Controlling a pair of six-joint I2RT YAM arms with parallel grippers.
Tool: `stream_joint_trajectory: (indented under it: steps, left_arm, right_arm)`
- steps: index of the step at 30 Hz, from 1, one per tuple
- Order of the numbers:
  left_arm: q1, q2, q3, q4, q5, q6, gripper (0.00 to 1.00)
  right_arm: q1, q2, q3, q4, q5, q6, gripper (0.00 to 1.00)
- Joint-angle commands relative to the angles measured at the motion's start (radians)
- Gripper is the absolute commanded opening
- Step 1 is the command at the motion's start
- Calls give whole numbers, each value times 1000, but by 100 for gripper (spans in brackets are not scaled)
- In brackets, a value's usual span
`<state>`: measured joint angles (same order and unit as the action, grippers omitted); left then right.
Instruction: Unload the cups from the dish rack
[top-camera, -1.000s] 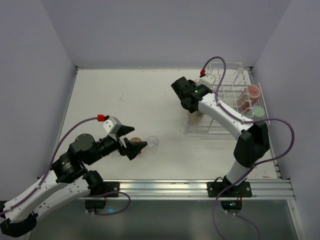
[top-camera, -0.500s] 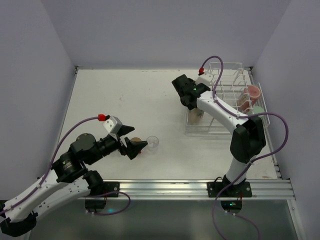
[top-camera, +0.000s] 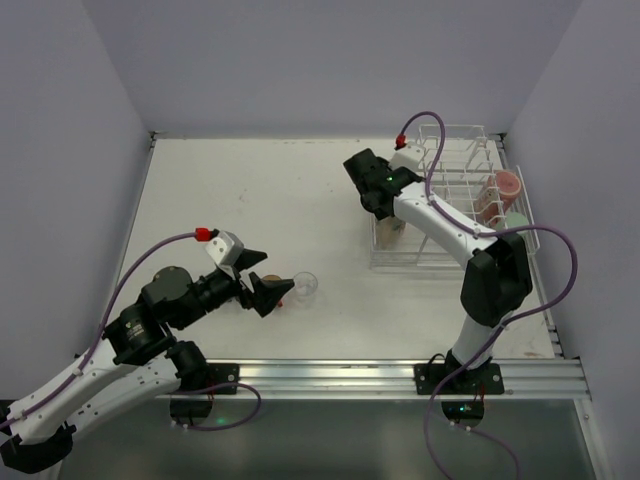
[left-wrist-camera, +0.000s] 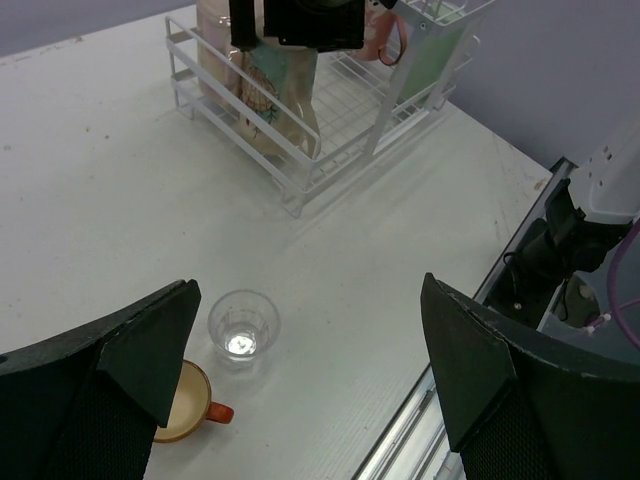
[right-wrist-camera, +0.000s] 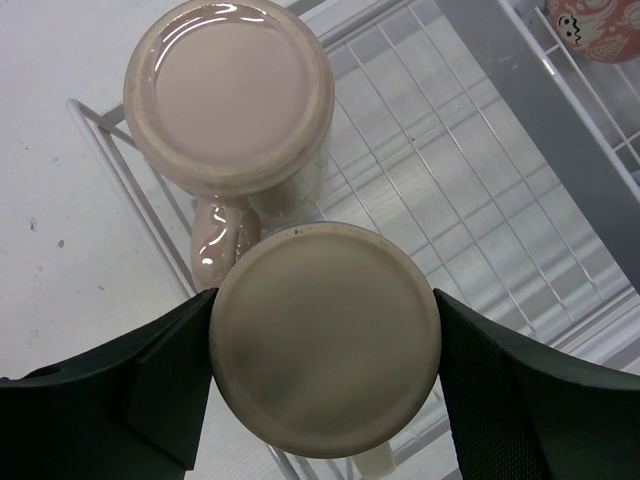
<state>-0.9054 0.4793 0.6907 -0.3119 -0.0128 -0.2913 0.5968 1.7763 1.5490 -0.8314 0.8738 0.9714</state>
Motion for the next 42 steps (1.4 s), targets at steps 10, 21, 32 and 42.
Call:
stream_joint_trajectory:
  steps: [10,21,32,42]
  left_arm:
    - [10,21,4,17,-33,21,100]
    - [31,70,20,51,0,-8,100]
    - [42,145,79,123,-24,-106,97]
    - [45,294,115,290,-98,-256,94]
  right_arm:
    - [38,-153,68,84,105,-88,31]
    - [61,-325,-10,215,33,-215,25]
    - [89,-472,-92,484,-240,-303,23]
    - [90,-623,-296,807,-689,-254,22]
